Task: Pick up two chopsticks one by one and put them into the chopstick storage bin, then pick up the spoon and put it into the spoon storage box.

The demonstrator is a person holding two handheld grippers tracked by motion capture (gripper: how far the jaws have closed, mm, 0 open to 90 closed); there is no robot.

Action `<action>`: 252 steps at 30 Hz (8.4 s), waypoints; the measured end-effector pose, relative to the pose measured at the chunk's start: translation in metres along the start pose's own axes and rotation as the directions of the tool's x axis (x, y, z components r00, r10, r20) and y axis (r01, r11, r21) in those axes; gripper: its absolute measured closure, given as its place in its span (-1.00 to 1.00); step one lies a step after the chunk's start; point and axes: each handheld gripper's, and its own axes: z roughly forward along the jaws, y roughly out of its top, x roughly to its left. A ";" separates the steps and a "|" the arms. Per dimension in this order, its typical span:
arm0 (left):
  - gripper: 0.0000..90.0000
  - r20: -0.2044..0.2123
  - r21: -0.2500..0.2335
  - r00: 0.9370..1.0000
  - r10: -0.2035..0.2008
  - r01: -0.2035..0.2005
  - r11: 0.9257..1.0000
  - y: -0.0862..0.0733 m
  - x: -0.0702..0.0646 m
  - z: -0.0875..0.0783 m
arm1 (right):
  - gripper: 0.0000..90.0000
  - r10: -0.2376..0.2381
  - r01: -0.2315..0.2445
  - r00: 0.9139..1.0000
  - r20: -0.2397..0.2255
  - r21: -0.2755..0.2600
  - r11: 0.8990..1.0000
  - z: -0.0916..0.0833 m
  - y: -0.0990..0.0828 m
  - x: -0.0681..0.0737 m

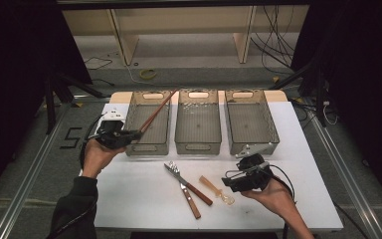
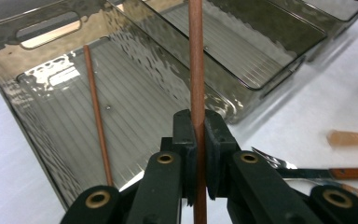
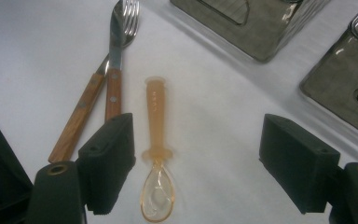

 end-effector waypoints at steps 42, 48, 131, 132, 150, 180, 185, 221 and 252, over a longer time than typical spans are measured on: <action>0.25 -0.114 0.081 0.975 -0.192 0.202 0.976 0.006 0.053 0.057 | -0.39 -0.008 0.008 1.000 -0.001 -0.001 1.000 -0.004 0.000 0.000; -0.09 -0.096 0.047 0.978 -0.185 0.190 0.981 0.007 0.038 0.048 | -0.39 -0.012 0.012 1.000 0.002 -0.007 1.000 -0.005 0.001 0.000; -0.62 0.139 -0.149 0.988 -0.067 0.087 0.985 -0.084 -0.074 0.013 | 0.09 -0.117 0.131 0.990 -0.077 0.217 0.967 0.079 0.028 0.013; -0.62 0.141 -0.149 0.988 -0.063 0.084 0.985 -0.085 -0.075 0.013 | 0.11 -0.113 0.129 0.990 -0.081 0.220 0.967 0.080 0.027 0.014; -0.62 0.142 -0.148 0.989 -0.047 0.068 0.987 -0.090 -0.078 0.012 | 0.49 -0.171 0.191 0.981 -0.095 0.292 0.937 0.099 0.027 0.025; -0.61 0.135 -0.156 0.990 -0.038 0.059 0.986 -0.094 -0.077 0.014 | 0.68 -0.117 0.140 0.987 -0.112 0.226 0.964 0.081 0.030 0.012; -0.61 0.133 -0.164 0.990 -0.039 0.061 0.985 -0.094 -0.077 0.014 | 0.69 -0.086 0.109 0.989 -0.124 0.189 0.976 0.076 0.032 0.006; -0.61 0.127 -0.198 0.991 -0.029 0.054 0.979 -0.095 -0.077 0.012 | 0.68 -0.001 -0.009 0.997 -0.071 -0.137 0.991 0.030 0.095 -0.034; -0.61 0.126 -0.221 0.991 -0.037 0.065 0.973 -0.096 -0.076 0.011 | 0.68 0.056 -0.052 0.998 0.012 -0.198 0.979 0.048 0.156 -0.054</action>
